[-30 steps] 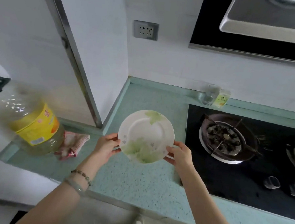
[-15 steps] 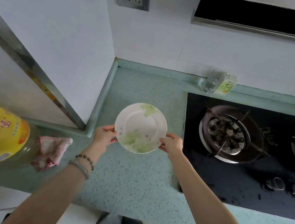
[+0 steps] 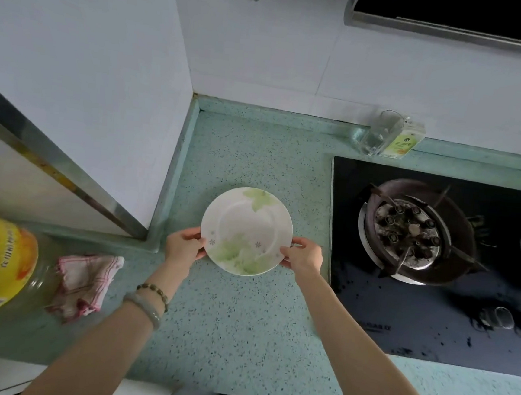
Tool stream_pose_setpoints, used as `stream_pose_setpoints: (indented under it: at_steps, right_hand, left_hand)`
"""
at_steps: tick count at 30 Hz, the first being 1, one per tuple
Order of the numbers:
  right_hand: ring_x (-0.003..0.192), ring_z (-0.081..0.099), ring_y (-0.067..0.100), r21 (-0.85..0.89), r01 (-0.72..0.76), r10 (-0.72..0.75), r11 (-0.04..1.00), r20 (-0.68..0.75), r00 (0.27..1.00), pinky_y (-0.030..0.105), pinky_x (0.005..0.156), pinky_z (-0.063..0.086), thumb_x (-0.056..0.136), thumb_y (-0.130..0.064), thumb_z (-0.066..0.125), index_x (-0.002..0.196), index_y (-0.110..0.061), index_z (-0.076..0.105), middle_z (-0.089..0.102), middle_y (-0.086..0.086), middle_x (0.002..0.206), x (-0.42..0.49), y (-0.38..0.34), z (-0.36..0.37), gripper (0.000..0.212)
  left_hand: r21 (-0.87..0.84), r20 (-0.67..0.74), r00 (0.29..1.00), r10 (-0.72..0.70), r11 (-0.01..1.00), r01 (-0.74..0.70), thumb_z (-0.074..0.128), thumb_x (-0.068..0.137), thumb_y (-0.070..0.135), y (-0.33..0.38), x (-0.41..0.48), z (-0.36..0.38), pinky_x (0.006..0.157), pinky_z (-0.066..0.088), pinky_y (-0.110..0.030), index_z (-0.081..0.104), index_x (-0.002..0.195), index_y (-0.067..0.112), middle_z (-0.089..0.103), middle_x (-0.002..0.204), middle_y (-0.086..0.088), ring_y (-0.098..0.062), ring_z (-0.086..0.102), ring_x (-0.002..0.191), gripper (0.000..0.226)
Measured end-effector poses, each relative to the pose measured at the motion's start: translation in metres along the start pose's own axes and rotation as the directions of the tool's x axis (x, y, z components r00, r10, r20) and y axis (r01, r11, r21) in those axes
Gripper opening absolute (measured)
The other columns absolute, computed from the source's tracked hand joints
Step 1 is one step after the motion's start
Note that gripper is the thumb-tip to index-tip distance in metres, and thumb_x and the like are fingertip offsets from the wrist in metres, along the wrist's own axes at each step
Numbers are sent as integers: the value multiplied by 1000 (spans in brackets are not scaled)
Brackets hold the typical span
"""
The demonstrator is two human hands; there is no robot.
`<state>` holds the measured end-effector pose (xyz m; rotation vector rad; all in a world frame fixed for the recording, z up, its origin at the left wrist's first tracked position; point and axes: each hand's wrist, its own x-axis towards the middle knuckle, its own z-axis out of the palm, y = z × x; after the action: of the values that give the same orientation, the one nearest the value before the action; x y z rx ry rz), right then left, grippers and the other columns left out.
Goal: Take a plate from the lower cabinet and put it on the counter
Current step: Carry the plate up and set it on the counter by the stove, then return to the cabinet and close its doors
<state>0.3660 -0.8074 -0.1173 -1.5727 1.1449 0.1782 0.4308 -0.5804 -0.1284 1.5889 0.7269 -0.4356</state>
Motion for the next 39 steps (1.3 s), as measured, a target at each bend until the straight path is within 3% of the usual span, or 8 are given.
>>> stream_pose_setpoints:
  at_steps: [3, 5, 8, 13, 17, 21, 27, 39]
  right_hand:
    - [55, 70, 16, -63, 26, -27, 998, -11, 1000, 29, 57, 60, 72, 2, 70, 97, -11, 68, 67, 1, 69, -2, -2, 0, 28]
    - [59, 69, 16, -121, 67, -69, 990, -12, 998, 25, 52, 56, 74, -1, 68, 104, -10, 62, 65, 0, 78, -7, -4, 0, 32]
    - [89, 59, 20, -272, 192, -201, 943, -7, 979, 23, 64, 46, 76, -8, 67, 121, -13, 50, 57, 6, 109, -17, -10, -2, 48]
    - [119, 49, 21, -194, 404, -400, 894, 62, 914, 33, 91, 43, 76, -24, 76, 134, -21, 42, 52, 4, 130, -52, -40, -22, 67]
    - [127, 44, 16, 20, 519, -518, 854, 121, 847, 39, 101, 44, 73, -24, 80, 142, -32, 32, 41, -4, 146, -93, -57, -55, 85]
    - [126, 44, 12, 246, 574, -604, 781, 60, 795, 33, 100, 43, 71, -25, 82, 142, -43, 25, 36, -7, 146, -134, -57, -87, 93]
    - [130, 46, 9, 223, 686, -662, 693, -180, 728, 35, 103, 45, 76, -13, 78, 143, -50, 14, 33, -5, 150, -182, -27, -139, 100]
    - [123, 50, 4, 182, 622, -375, 761, -659, 652, 34, 102, 45, 74, -9, 79, 144, -47, 21, 41, -9, 144, -291, 109, -240, 98]
  left_hand:
    - [21, 8, 999, 39, 999, -39, 65, 81, -12, -3, 1, -3, 52, 55, -20, 69, 105, 4, 69, 98, -11, -18, 66, 78, 29]
    - [139, 6, 991, 133, 981, -133, 68, 80, -8, -4, 1, -6, 63, 57, -26, 68, 107, 4, 69, 105, -14, -18, 65, 79, 29]
    - [390, 9, 944, 329, 868, -307, 72, 79, 8, 4, -9, -10, 85, 47, -32, 61, 118, 10, 58, 122, -12, -18, 56, 99, 40]
    - [243, 206, 803, 560, 766, -596, 71, 81, 20, 43, -57, -14, 94, 39, -21, 46, 134, 21, 40, 134, 4, -7, 43, 116, 58]
    - [103, 454, 605, 654, 636, -765, 73, 74, 25, 77, -110, -14, 99, 38, -16, 39, 139, 21, 40, 142, 9, -2, 43, 125, 74]
    - [-17, 621, 413, 666, 538, -843, 76, 70, 16, 100, -150, -6, 109, 32, -30, 24, 147, 23, 32, 149, 13, -4, 36, 135, 93]
    - [-172, 781, 176, 599, 478, -861, 81, 65, 23, 105, -193, 26, 114, 28, -39, 12, 149, 38, 29, 152, 5, -5, 31, 139, 110]
    - [-327, 941, -229, 249, 502, -800, 81, 68, 18, 15, -303, 118, 112, 31, -34, 5, 148, 44, 28, 152, 7, -3, 34, 138, 113]
